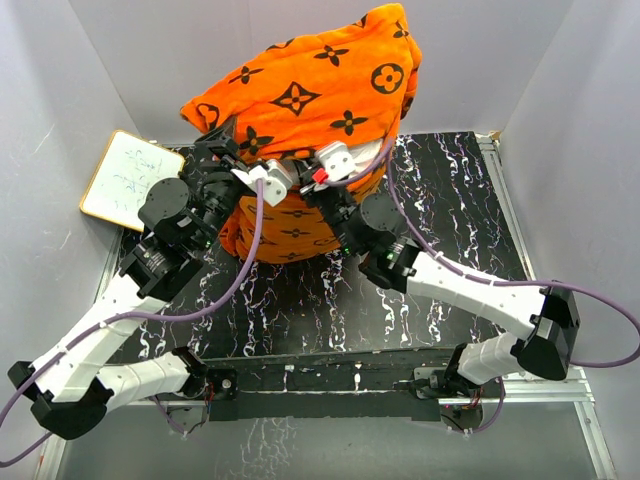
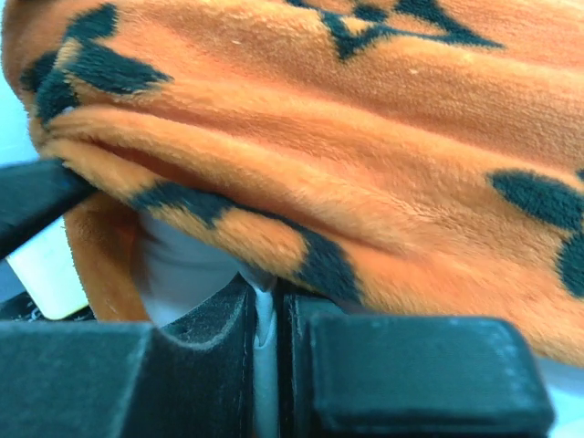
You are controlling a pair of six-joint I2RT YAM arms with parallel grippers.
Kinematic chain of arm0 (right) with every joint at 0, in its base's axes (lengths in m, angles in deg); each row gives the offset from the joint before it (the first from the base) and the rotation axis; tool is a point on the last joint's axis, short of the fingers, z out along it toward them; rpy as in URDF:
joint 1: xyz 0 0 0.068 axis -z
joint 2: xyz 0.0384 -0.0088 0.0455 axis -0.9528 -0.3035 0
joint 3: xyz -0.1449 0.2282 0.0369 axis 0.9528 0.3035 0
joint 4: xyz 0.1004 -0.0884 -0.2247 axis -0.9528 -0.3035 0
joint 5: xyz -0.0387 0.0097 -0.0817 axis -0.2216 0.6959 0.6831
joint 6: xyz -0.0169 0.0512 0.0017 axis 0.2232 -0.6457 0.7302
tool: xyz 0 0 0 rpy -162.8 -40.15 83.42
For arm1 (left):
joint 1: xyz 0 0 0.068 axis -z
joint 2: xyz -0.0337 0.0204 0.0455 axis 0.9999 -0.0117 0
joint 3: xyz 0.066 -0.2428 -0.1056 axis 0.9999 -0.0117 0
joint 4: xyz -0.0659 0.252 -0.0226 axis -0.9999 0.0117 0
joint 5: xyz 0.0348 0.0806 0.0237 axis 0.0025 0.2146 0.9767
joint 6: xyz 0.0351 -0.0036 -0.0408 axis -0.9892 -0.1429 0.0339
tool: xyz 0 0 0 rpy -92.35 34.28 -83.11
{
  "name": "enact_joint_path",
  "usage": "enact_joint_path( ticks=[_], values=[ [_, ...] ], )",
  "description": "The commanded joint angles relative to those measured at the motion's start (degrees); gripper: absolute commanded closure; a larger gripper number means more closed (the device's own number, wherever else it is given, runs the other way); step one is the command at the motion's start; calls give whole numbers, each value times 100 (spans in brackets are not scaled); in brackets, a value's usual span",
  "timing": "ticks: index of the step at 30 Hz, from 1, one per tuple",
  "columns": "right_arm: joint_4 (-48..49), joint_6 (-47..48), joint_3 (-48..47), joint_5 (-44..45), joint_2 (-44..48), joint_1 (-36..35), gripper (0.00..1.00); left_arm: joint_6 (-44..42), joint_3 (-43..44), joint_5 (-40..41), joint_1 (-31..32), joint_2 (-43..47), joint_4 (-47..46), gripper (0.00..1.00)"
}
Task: Remove the pillowcase from the pillow
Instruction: Remove the pillow from the pillowcase.
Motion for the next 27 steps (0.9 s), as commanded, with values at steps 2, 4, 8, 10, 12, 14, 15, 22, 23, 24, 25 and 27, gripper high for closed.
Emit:
enact_joint_path(
  ticks=[2, 4, 8, 10, 12, 14, 15, 22, 23, 24, 25, 27],
  values=[
    [-475, -628, 519, 492, 273, 527, 92, -748, 481, 386, -66, 254, -1331, 44],
    [-479, -657, 712, 561, 346, 539, 92, -825, 559, 379, -64, 271, -1465, 54],
    [-522, -812, 1154, 632, 610, 539, 92, -824, 800, 465, -66, 162, -1825, 80],
    [-559, -925, 1401, 561, 780, 531, 92, -585, 1086, 554, -66, 29, -1840, 86],
    [-655, -1054, 1689, 466, 1006, 514, 92, -256, 1474, 648, -66, -129, -1733, 89],
    [-687, -1156, 2014, 432, 1225, 476, 92, 134, 1834, 687, -62, -254, -1542, 92],
    [-712, -1211, 2168, 371, 1332, 462, 92, 322, 1985, 698, -65, -303, -1473, 94],
    [-964, -1482, 2923, 282, 1923, 263, 92, 1966, 2972, 431, -64, -584, 160, 95],
    [-1011, -1477, 2971, 271, 1984, 224, 92, 2100, 2986, 375, -62, -592, 350, 94],
    [-1086, -1473, 2996, 272, 2042, 178, 92, 2247, 3022, 391, -66, -611, 452, 94],
    [-1177, -1463, 3020, 274, 2096, 109, 92, 2288, 3065, 468, -66, -651, 490, 95],
    [-1307, -1433, 3106, 266, 2226, -16, 92, 2170, 3097, 782, -66, -778, 179, 96]
  ],
)
